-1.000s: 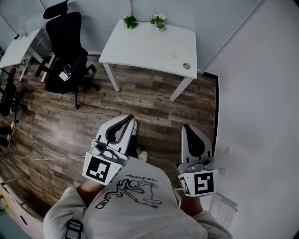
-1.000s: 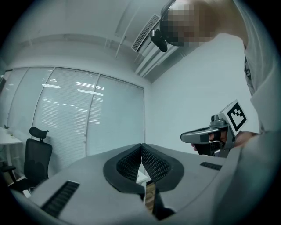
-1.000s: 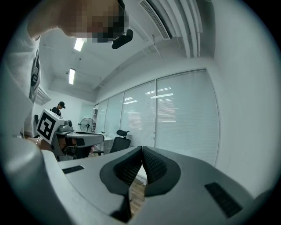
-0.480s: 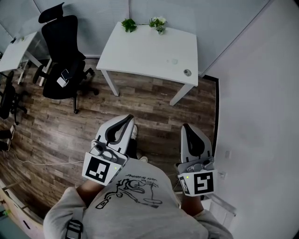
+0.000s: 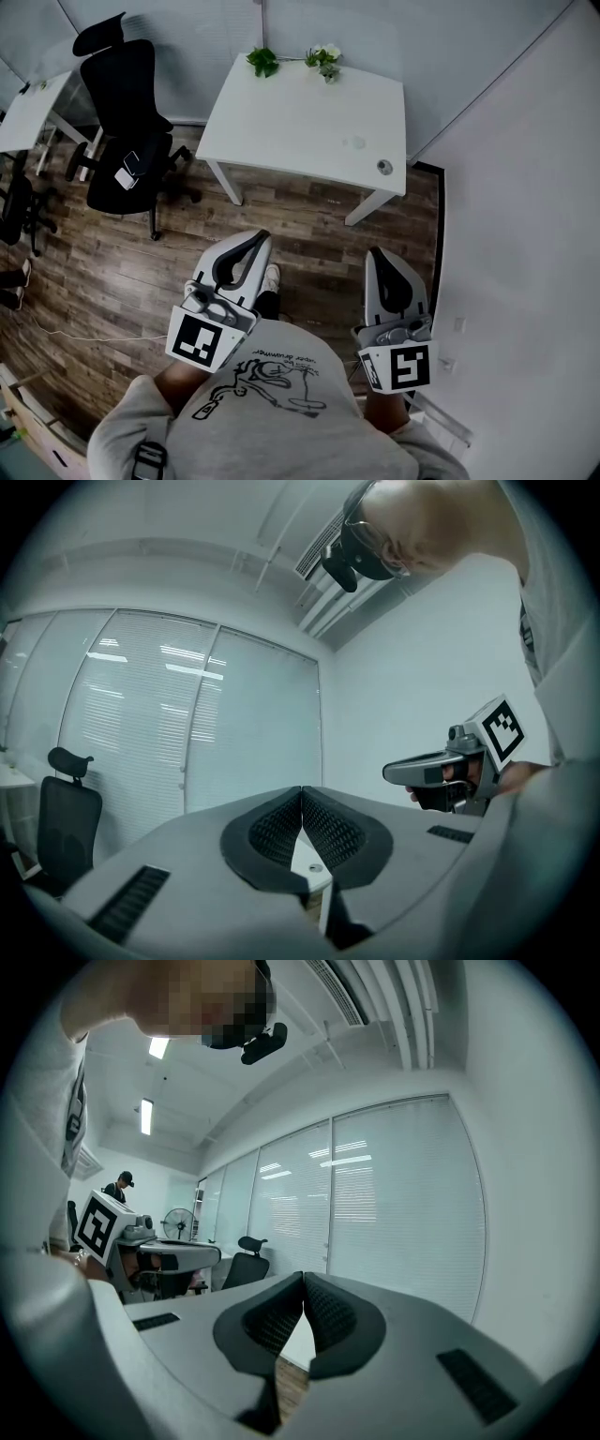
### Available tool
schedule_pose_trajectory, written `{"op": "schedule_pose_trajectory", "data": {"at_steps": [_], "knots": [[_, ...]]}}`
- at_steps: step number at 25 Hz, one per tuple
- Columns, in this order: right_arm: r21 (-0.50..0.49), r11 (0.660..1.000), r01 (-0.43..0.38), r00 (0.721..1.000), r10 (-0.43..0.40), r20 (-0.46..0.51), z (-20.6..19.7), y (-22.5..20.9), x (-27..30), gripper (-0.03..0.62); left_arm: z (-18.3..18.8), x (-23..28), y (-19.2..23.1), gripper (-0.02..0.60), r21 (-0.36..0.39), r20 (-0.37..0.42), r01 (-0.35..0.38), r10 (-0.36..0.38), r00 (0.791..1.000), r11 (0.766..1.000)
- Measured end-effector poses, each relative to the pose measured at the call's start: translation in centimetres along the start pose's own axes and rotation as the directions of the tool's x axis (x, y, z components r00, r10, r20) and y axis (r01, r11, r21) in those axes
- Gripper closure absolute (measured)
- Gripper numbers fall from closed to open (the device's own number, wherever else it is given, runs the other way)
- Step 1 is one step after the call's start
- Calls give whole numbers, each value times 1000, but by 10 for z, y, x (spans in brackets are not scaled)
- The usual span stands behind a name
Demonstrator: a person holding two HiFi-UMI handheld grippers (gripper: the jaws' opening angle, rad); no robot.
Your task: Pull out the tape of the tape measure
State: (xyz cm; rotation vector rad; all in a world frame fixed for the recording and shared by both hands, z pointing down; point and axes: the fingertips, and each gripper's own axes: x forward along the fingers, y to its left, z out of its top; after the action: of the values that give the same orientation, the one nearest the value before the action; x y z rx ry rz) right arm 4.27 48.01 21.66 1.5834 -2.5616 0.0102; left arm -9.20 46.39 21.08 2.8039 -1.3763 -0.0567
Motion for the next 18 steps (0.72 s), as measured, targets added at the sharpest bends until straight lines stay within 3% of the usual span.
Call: {"op": "schedule_pose_trajectory", "data": {"at_steps": [18], "knots": [[-14, 1000, -14, 1000, 13, -16, 15, -9, 142, 585, -2, 68, 121, 560, -18, -6, 3, -3, 1000, 1000]]}}
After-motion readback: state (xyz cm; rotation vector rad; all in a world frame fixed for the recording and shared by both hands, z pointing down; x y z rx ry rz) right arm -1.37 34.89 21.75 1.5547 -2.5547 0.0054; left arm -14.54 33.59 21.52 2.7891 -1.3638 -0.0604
